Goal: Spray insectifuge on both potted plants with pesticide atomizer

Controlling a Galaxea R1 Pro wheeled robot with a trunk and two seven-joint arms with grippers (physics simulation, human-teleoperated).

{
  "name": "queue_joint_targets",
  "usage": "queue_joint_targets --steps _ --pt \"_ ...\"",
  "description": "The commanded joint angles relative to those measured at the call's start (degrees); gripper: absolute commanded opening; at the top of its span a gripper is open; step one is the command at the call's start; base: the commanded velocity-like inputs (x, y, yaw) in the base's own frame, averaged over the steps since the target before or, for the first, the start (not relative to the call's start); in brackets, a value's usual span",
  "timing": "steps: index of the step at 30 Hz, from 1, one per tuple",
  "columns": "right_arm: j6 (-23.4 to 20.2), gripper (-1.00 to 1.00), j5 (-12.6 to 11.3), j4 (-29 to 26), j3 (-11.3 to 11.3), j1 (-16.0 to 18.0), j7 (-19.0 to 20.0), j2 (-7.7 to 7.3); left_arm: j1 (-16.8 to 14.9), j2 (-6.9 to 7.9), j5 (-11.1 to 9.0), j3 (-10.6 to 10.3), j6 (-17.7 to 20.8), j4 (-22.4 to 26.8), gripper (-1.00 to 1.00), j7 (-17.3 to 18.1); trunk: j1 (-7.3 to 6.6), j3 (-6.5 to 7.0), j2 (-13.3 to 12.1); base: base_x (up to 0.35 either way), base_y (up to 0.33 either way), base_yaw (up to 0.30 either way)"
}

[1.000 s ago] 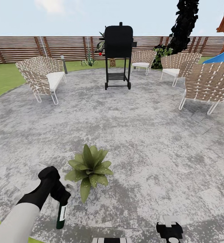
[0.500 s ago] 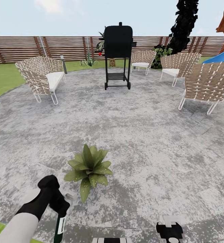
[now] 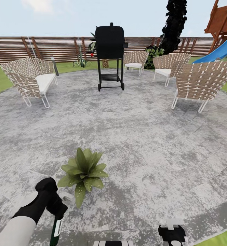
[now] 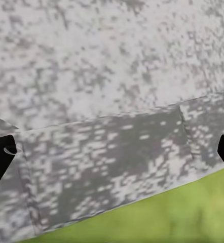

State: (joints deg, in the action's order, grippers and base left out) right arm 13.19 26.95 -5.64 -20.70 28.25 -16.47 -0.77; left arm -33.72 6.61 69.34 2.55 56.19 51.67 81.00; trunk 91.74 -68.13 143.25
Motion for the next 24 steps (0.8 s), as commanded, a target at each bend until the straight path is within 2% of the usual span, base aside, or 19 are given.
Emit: queue_joint_targets --steps 1,5,11,16,21,24 --pt "0.25 1.00 0.56 0.10 -0.48 0.05 -0.14 -0.01 -0.03 -0.19 0.53 0.29 0.58 0.25 -1.00 -0.13 -0.01 -0.05 0.02 0.000 0.000 -0.003" --pt "0.25 1.00 0.56 0.04 -0.48 0.05 -0.14 -0.17 -0.03 0.00 0.51 0.44 0.59 0.90 -1.00 -0.92 -0.01 -0.05 0.02 -0.034 0.021 -0.001" --pt "0.25 1.00 0.56 0.03 -0.48 -0.01 -0.14 -0.62 0.01 -0.32 0.54 0.25 0.59 1.71 -1.00 -1.38 -0.01 -0.05 0.02 -0.228 0.198 0.000" --pt "0.25 1.00 0.44 0.07 -0.48 0.02 -0.12 -0.60 0.01 -0.01 0.52 0.34 0.59 1.25 -1.00 -1.79 -0.01 -0.05 0.02 -0.155 0.140 0.000" --pt "0.24 1.00 0.15 0.00 -0.56 0.00 -0.07 0.26 0.01 -0.53 0.38 0.35 0.67 0.81 -1.00 -2.03 -0.01 -0.05 0.02 0.022 0.066 -0.011" --pt "0.19 1.00 0.13 -0.13 -0.59 0.02 -0.01 1.19 0.05 -0.75 0.37 0.42 0.67 0.37 -1.00 -2.06 -0.01 -0.05 0.02 0.015 0.029 -0.184"
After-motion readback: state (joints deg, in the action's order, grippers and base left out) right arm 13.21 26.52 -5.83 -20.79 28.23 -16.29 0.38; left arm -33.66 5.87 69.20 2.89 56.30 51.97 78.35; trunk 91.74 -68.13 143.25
